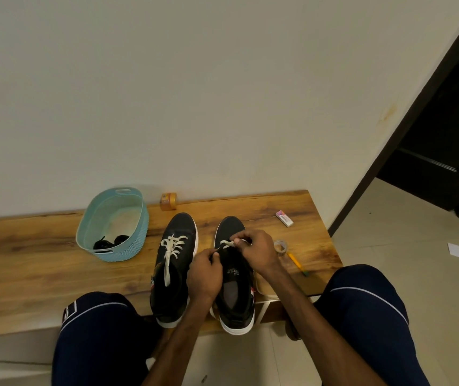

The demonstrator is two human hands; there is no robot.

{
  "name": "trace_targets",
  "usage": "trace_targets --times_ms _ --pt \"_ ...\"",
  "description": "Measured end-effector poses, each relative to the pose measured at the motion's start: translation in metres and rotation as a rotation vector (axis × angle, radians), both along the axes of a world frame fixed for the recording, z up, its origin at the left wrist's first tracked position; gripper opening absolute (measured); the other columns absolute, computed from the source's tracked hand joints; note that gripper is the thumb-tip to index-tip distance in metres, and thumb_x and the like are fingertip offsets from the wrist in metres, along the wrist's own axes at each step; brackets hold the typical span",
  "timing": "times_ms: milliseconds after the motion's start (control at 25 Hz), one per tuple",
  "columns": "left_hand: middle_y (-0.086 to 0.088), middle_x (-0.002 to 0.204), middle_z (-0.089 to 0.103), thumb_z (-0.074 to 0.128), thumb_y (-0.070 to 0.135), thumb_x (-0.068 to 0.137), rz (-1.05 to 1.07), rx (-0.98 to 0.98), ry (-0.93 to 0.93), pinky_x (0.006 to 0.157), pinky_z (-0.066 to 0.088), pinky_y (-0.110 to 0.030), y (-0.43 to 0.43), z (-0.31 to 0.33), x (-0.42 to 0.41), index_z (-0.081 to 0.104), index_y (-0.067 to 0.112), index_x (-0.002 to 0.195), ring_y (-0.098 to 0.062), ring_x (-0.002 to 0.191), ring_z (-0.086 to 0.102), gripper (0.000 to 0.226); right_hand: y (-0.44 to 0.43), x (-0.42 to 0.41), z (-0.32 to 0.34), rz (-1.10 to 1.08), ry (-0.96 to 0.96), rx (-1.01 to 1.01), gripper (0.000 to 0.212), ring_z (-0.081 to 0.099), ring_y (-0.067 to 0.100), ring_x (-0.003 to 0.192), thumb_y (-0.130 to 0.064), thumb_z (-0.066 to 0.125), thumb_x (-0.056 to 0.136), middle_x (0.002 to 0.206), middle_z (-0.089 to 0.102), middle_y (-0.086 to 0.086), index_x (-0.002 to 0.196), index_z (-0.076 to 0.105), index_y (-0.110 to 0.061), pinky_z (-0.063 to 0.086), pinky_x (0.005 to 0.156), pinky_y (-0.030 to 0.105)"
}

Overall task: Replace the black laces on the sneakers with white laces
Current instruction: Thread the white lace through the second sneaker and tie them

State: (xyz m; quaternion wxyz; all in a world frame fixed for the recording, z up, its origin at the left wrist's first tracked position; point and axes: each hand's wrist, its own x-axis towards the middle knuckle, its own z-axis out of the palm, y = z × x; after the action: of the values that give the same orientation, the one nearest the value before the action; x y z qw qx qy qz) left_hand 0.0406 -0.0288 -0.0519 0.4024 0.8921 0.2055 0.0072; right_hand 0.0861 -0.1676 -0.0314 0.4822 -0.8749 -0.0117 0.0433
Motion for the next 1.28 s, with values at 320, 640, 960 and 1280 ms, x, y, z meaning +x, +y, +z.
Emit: trace_targets --times_ms 320,640,960,1280 --pt "0.002 0.088 0.069 0.049 0.024 0.1 0.073 -0.125 0.064 0.065 0.041 -0.028 0.002 -0.007 0.006 0.071 0.02 0.111 -0.016 0.079 0.061 0.025 0.014 -0.003 -0.017 -0.04 0.061 0.068 0.026 0.068 0.004 0.082 -0.009 0.079 0.079 0.084 0.073 -0.005 0.095 0.063 -0.023 0.053 0.073 0.021" --pt "0.002 0.081 0.069 0.047 0.029 0.102 0.083 -0.209 0.012 0.069 0.048 -0.033 0.004 -0.006 0.005 0.073 0.023 0.095 -0.018 0.078 0.063 0.027 0.011 -0.004 -0.017 0.028 0.061 0.013 0.024 0.069 0.007 0.087 -0.015 0.077 0.077 0.082 0.073 -0.011 0.092 0.061 -0.024 0.054 0.088 0.045" --pt "0.014 0.093 0.069 0.068 0.028 0.091 -0.006 -0.13 0.011 0.06 0.042 -0.022 0.004 -0.005 0.004 0.07 0.029 0.103 -0.006 0.081 0.063 0.013 0.008 -0.003 -0.006 0.205 -0.035 -0.247 0.027 0.062 0.013 0.088 -0.013 0.07 0.079 0.086 0.065 -0.012 0.091 0.052 -0.029 0.047 0.093 0.047" --pt "0.012 0.088 0.069 0.069 0.029 0.09 0.012 -0.037 -0.031 0.061 0.04 -0.025 0.004 -0.008 0.008 0.067 0.028 0.089 -0.008 0.077 0.064 0.003 0.008 -0.003 -0.013 0.21 0.004 -0.134 0.021 0.062 0.012 0.102 -0.011 0.065 0.09 0.099 0.064 -0.013 0.104 0.056 -0.024 0.047 0.098 0.048"
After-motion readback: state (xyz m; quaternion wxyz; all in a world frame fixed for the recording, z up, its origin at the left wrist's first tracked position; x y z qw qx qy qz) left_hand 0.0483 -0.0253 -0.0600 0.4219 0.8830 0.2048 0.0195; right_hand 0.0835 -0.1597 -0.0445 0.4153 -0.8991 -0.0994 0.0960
